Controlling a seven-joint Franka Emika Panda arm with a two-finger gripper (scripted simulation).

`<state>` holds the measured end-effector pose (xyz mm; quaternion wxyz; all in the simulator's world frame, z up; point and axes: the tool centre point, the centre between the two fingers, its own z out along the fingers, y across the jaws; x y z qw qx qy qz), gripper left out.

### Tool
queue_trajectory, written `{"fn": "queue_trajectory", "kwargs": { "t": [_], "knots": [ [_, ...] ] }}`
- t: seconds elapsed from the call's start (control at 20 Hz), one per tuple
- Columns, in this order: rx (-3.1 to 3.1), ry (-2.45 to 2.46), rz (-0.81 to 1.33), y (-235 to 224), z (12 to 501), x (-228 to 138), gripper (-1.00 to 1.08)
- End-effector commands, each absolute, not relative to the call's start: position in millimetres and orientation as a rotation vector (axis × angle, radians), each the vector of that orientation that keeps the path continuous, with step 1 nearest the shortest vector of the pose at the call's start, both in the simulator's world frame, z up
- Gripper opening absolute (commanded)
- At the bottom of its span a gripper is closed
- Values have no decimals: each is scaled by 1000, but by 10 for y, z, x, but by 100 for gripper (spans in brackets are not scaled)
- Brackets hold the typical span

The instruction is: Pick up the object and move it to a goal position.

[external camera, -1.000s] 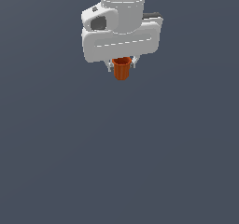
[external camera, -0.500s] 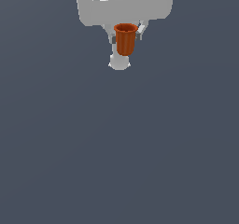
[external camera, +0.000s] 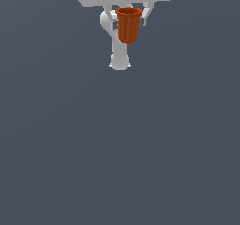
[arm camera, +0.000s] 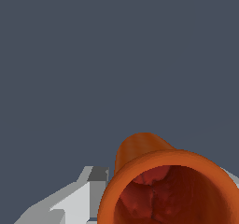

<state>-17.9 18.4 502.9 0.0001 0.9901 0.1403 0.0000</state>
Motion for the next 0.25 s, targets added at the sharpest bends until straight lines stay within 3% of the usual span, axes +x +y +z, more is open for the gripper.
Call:
{"fn": "queue_trajectory", "kwargs": {
  "t": [0.0, 0.2],
  "knots": [
    [3110, 440, 0, 186, 5057, -177, -100],
    [3110, 440, 0, 185, 5048, -172, -100]
  ]
}}
